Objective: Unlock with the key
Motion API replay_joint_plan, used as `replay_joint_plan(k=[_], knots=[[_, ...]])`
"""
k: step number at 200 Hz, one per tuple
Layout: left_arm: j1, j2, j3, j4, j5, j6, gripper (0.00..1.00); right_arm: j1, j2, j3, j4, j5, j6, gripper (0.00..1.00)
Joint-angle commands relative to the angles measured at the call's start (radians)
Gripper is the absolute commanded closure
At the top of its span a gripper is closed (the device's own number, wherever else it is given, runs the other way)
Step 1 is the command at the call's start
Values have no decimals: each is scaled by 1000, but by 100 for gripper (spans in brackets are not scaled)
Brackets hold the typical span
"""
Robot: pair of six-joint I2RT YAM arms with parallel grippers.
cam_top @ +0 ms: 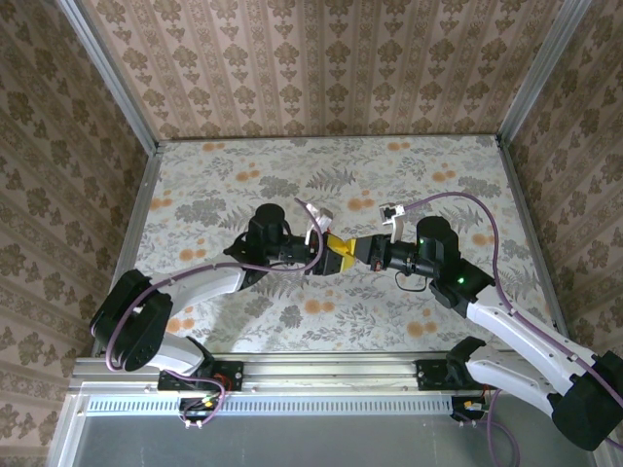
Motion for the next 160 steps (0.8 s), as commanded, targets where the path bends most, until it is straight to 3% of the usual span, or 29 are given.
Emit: replay_joint_plan(k=[1, 81, 115, 160], knots=[[0, -4, -10, 157, 0, -67, 50, 2, -7, 4, 38, 10, 14, 100], [-18, 42, -9, 235, 44, -117, 59, 2, -14, -1, 41, 24, 16, 100], [-17, 46, -8, 230, 52, -115, 75, 2, -10, 0, 45, 26, 18, 100], [-16, 55, -21, 246, 60, -124, 78, 0, -13, 0, 31, 37, 14, 100]])
